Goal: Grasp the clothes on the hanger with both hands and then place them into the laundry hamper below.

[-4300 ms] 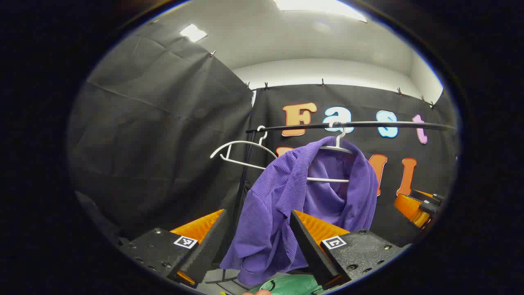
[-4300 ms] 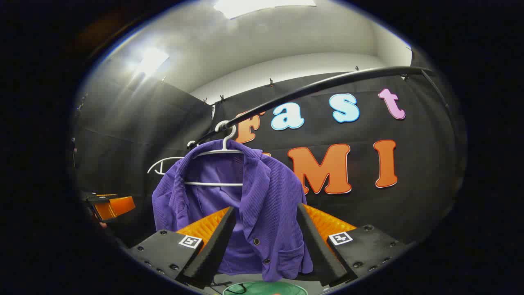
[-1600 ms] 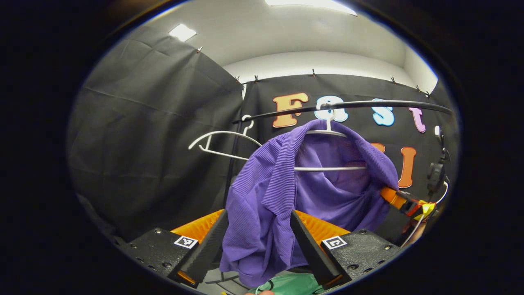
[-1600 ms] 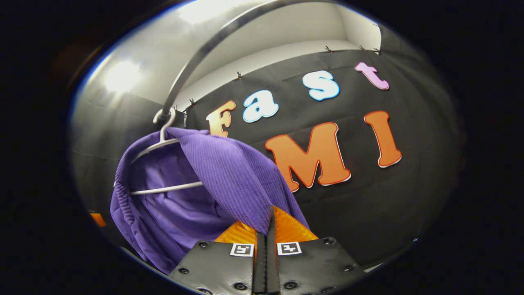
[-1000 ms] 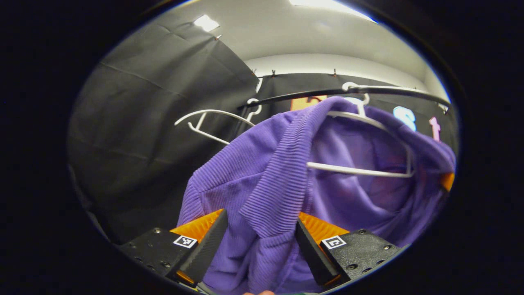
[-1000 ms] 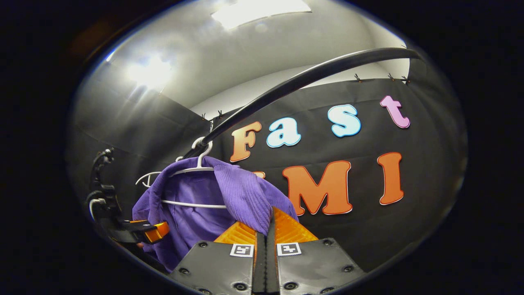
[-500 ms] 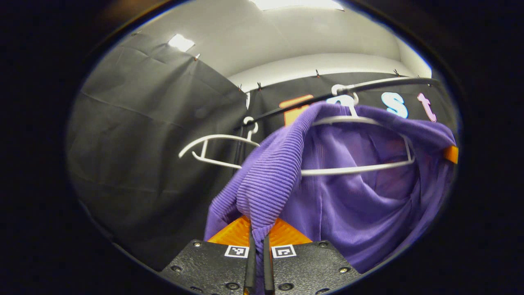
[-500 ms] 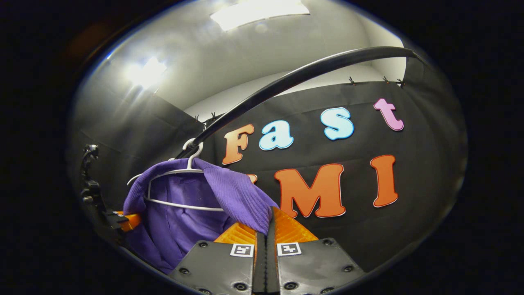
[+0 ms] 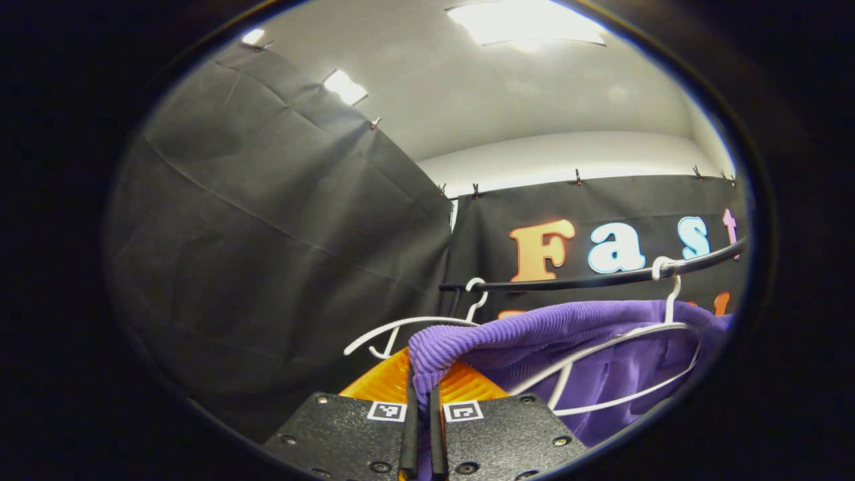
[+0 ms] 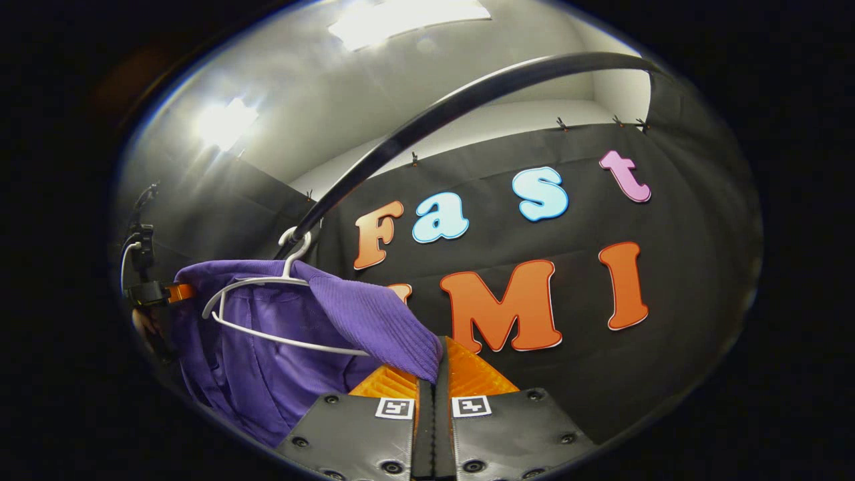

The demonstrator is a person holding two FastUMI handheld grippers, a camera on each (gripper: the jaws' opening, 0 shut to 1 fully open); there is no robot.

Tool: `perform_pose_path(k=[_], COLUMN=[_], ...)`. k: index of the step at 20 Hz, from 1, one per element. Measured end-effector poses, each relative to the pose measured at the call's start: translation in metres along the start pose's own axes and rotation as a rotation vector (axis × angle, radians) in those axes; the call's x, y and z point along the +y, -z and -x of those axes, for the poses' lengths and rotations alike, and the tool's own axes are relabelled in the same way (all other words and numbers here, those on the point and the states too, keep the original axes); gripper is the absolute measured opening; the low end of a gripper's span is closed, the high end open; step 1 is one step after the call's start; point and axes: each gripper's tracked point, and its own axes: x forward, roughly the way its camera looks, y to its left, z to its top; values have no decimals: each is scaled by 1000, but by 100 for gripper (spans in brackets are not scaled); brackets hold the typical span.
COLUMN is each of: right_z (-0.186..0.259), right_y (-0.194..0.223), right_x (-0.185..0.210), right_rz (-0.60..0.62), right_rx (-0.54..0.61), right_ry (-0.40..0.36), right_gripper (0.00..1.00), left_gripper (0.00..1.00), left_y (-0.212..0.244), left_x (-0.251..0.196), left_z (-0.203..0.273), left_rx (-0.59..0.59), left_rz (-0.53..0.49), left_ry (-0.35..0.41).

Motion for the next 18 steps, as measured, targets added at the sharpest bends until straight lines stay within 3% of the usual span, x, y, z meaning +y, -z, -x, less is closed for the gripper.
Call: perform_pose_path(k=[4,9,12,18], right_z=[1,-6,-12,-44], right_y=[5,1,0,1], right_x=[2,6,-6,-39], right_rz=[-41,4,71,26], right_rx=[19,9,2,-9], right_ry=[-3,12,88,205], right_gripper=[7,7,7,7], left_gripper=[7,7,7,10], left_y=[54,127,160,210], left_x=[10,6,-2,-19], left_z=[-35,-15,11,62], left_rx=[142,249,307,441], left_rz=[43,39,28,7], left_ry=[42,69,100,156])
